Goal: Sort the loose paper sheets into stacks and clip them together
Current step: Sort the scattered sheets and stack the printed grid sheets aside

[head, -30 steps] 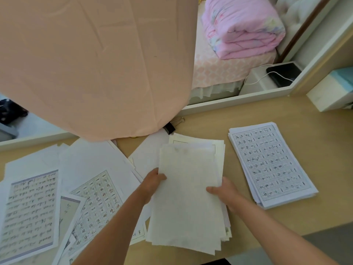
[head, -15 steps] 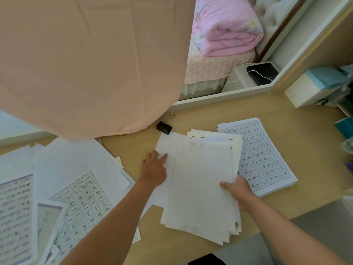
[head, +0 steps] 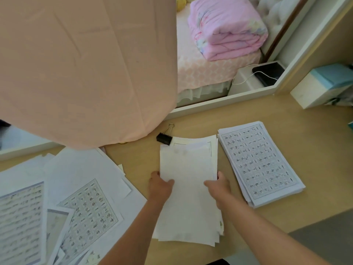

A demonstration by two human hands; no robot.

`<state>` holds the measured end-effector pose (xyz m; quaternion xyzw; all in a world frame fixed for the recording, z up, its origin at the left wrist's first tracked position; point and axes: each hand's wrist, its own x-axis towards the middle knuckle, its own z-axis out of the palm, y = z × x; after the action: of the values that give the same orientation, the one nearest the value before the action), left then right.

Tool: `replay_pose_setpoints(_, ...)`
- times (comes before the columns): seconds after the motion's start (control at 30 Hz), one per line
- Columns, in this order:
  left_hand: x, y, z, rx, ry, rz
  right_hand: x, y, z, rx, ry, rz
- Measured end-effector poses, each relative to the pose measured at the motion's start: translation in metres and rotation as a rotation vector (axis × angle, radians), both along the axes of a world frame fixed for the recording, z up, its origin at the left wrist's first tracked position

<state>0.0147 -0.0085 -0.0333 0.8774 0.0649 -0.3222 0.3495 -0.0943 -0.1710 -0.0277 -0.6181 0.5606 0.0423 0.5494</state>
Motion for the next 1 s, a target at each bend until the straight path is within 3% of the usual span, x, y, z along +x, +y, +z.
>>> replay_pose_setpoints(0.33,-0.016,0.024,0.023,-0.241,0.385,0.058,-0.011,-0.025,0.003,0.183,0.04,0.12)
replay_pose_setpoints(0.5,-0.032,0.021,0.042,-0.359,0.27,0.156,-0.018,-0.027,0.007,0.203,-0.047,0.233)
replay_pose_setpoints(0.73,-0.039,0.02,0.109,-0.556,-0.035,0.404,-0.011,-0.028,0.078,0.047,-0.38,0.241)
replay_pose_setpoints(0.87,-0.043,0.026,0.138,-0.675,-0.2,0.392,-0.009,-0.021,0.122,-0.018,-0.55,0.232)
replay_pose_setpoints(1.0,-0.051,0.037,0.155,-0.692,-0.331,0.303,-0.018,-0.007,0.147,-0.097,-0.603,0.352)
